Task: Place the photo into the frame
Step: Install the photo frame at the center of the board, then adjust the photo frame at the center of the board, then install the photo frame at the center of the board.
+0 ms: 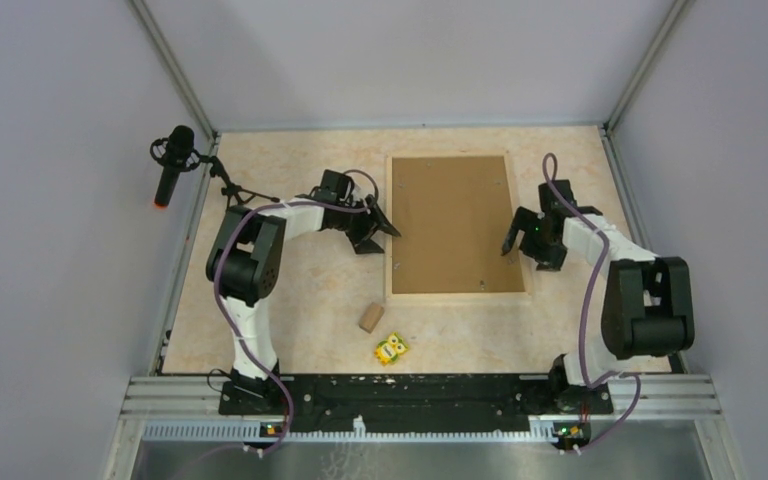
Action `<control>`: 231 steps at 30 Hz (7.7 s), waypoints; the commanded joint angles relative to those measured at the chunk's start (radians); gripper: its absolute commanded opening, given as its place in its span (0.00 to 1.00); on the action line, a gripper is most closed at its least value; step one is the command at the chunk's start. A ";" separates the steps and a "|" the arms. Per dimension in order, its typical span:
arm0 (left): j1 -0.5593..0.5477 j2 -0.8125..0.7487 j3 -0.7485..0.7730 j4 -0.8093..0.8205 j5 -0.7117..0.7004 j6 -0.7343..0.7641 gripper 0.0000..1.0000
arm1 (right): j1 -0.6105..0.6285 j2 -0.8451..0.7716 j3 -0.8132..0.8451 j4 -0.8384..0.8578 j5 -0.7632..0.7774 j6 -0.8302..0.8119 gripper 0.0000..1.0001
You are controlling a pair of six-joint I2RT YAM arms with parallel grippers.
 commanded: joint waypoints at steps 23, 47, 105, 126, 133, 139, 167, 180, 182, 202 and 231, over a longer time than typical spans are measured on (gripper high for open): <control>0.011 0.051 -0.052 -0.007 0.015 -0.032 0.72 | 0.130 0.099 0.052 -0.007 0.220 -0.015 0.48; 0.017 0.048 -0.053 0.005 0.017 -0.025 0.73 | 0.156 -0.044 0.069 -0.075 0.268 -0.084 0.50; -0.017 -0.296 -0.085 0.294 0.228 0.169 0.92 | 0.096 0.253 0.037 0.276 0.223 0.048 0.18; -0.038 -0.315 -0.091 0.328 0.276 0.140 0.92 | 0.298 -0.157 -0.338 0.389 0.239 0.764 0.00; -0.043 -0.319 -0.087 0.330 0.297 0.130 0.92 | 0.348 -0.301 -0.338 0.322 0.307 0.623 0.16; -0.055 -0.380 -0.130 0.437 0.348 0.044 0.93 | 0.285 -0.301 -0.195 0.333 0.265 0.182 0.75; -0.068 -0.361 -0.152 0.473 0.359 0.016 0.94 | 0.136 0.307 0.293 0.052 0.258 0.566 0.72; -0.069 -0.347 -0.157 0.475 0.360 0.013 0.94 | 0.148 0.407 0.372 -0.008 0.254 0.611 0.72; -0.068 -0.352 -0.159 0.481 0.361 0.010 0.94 | 0.163 0.418 0.392 -0.032 0.271 0.604 0.72; -0.068 -0.359 -0.154 0.470 0.356 0.020 0.94 | 0.209 0.484 0.390 -0.098 0.339 0.522 0.60; -0.071 -0.363 -0.151 0.456 0.346 0.036 0.94 | 0.159 0.448 0.326 -0.092 0.444 0.280 0.00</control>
